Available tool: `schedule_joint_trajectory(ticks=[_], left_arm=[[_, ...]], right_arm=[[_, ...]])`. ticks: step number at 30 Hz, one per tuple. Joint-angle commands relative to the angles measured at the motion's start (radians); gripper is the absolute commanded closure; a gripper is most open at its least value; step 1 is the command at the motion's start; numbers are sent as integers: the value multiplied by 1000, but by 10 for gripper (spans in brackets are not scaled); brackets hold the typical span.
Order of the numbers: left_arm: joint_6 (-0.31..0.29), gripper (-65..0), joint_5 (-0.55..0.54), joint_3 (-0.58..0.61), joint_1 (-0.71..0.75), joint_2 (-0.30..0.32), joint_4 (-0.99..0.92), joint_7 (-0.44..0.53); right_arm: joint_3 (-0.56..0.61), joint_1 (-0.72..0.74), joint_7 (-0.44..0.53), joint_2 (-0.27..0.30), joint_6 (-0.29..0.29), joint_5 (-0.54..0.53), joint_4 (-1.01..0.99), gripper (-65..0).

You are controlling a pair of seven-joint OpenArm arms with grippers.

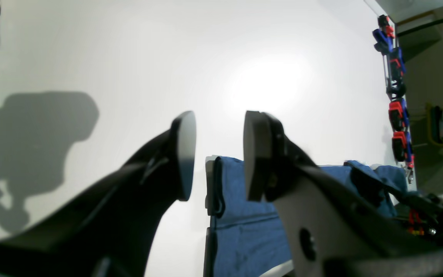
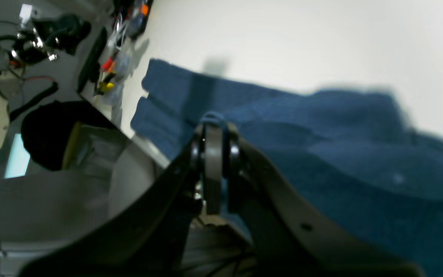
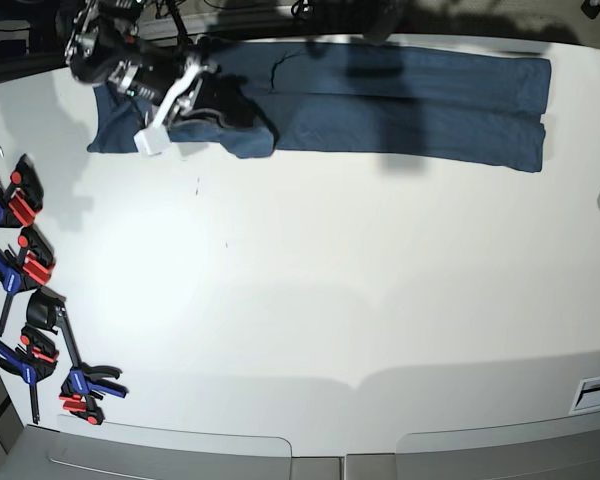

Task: Fold the T-shirt properly
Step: 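Grasp the sleeve end with the right gripper and tuck it onto the folded shirt, then move the left gripper to the shirt's other end and grasp the edge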

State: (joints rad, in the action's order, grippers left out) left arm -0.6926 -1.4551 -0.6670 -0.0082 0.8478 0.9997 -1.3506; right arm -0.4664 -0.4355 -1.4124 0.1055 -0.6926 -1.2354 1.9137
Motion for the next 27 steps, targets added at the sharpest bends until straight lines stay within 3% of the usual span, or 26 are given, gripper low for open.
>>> schedule_joint_trajectory(ticks=[1, 8, 18, 19, 21, 22, 27], left_arm=[[-6, -190, -28, -7, -11, 36, 16, 12], [-6, -190, -28, -7, -11, 36, 16, 13], [-6, -193, -28, -7, -11, 37, 16, 12], [-6, -198, -28, -7, -11, 37, 16, 12], [-6, -229, -28, -7, -11, 37, 16, 12], [-6, -244, -28, -7, -10, 37, 16, 12], [-6, -267, -28, -8, -8, 37, 16, -8]], right_arm=[[-3, -17, 16, 3, -6, -32, 24, 0], [-3, -103, 16, 3, -6, -32, 27, 0], [-3, -116, 16, 3, -6, -28, 26, 0], [-3, -116, 16, 3, -6, -28, 26, -30], [-3, -116, 16, 3, -6, -29, 27, -174], [-3, -116, 16, 3, -6, -30, 27, -216], [-8, -116, 16, 3, -6, -82, 58, -227]])
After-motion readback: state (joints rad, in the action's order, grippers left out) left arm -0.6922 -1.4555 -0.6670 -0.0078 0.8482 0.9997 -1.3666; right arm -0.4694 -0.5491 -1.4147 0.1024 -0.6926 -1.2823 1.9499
